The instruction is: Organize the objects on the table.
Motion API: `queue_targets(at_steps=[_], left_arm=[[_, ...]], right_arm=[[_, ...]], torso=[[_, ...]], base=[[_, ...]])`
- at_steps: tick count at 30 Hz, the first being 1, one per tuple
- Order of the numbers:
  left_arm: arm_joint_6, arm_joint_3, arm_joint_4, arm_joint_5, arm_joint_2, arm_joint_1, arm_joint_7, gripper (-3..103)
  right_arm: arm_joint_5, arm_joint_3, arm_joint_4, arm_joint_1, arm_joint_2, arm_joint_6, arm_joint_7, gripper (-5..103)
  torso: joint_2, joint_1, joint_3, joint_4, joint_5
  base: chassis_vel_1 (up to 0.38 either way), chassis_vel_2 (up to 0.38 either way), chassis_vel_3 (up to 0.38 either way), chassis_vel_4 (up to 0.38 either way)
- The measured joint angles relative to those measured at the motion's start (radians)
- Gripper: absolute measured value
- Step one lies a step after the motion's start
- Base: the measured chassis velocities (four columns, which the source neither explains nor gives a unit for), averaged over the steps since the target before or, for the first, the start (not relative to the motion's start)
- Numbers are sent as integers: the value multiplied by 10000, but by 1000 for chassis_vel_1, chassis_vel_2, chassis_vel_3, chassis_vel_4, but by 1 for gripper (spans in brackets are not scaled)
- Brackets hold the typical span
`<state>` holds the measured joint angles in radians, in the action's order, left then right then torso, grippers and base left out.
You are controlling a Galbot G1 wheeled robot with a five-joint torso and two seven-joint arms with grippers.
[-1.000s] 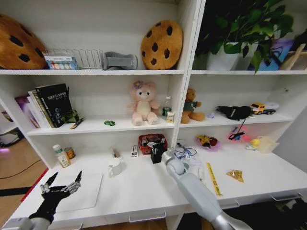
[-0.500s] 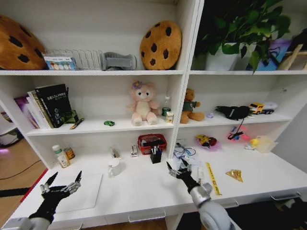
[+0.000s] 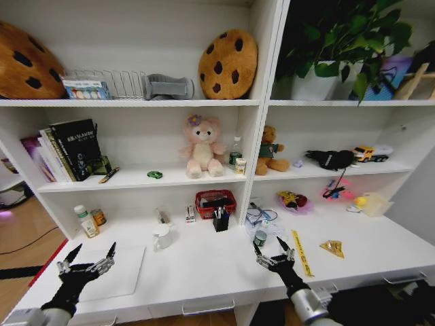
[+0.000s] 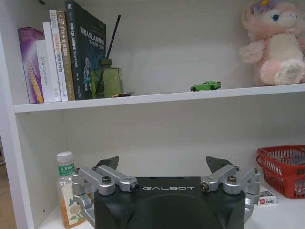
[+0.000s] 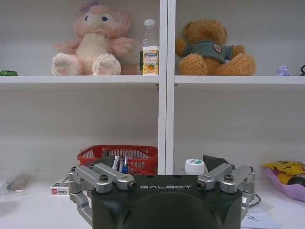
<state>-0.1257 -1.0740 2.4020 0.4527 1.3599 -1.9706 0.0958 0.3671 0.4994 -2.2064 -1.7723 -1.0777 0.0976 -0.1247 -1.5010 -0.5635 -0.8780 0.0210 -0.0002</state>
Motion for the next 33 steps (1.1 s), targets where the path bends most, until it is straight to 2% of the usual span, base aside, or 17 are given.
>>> queue_targets(at_steps=[12, 13, 14, 16, 18, 19, 21, 22, 24, 25, 28, 33], left_arm=[[0, 1, 0, 0, 0, 0, 4, 100], [-1, 1, 1, 0, 0, 0, 4, 100], [-1, 1, 0, 0, 0, 0, 5, 100], [-1, 5, 1, 1, 0, 0, 12, 100], [-1, 5, 1, 1, 0, 0, 16, 100], [-1, 5, 3, 0, 1, 0, 19, 100], [-1, 5, 3, 1, 1, 0, 23, 100], [-1, 5, 3, 1, 1, 0, 23, 100], [-1, 4, 3, 0, 1, 0, 18, 100], [-1, 4, 3, 0, 1, 0, 18, 100], [-2, 1, 2, 0, -2, 0, 16, 100], [-2, 1, 0, 0, -2, 0, 14, 100]], right_arm=[[597, -292, 503, 850, 157, -16, -1, 100], [804, -364, 641, 1031, 213, 0, 65, 100], [1055, -476, 807, 1289, 298, 27, 191, 100], [1227, -604, 973, 1592, 405, 30, 345, 100], [1369, -773, 1168, 1999, 549, -16, 585, 100], [1499, -994, 1356, 2408, 690, -163, 764, 100], [1673, -1541, 1774, 3178, 882, -493, 901, 100], [1673, -1541, 1774, 3178, 882, -493, 901, 100], [1583, -2331, 2341, 3883, 1067, -555, 1112, 100], [1583, -2331, 2341, 3883, 1067, -555, 1112, 100], [1662, -3507, 2743, 4558, 1092, -677, 1154, 100], [1499, -4218, 3242, 5244, 847, -693, 1082, 100]], torso=[[3, -2, -2, 3, 0], [1, 0, -1, 3, -2], [2, -2, -2, 5, 12], [3, -2, -3, 12, 3], [3, -2, -4, 6, 1], [3, -1, -3, 1, 12], [3, -2, -3, 2, -2], [3, -2, -3, 2, -2], [2, -1, -3, 3, 2], [2, -1, -3, 3, 2], [2, -2, -2, 7, -1], [2, -2, -2, 2, 1]], base=[[-169, -158, 155, 156], [-234, -241, 216, 234], [-214, -230, 216, 213], [-214, -226, 194, 213], [-196, -223, 172, 162], [-82, -117, 159, 162], [-56, -94, 66, 49], [-29, -72, 29, 23], [6, 30, -23, -9], [11, 60, -46, -19], [50, 66, -54, -58], [38, 42, -36, -49]])
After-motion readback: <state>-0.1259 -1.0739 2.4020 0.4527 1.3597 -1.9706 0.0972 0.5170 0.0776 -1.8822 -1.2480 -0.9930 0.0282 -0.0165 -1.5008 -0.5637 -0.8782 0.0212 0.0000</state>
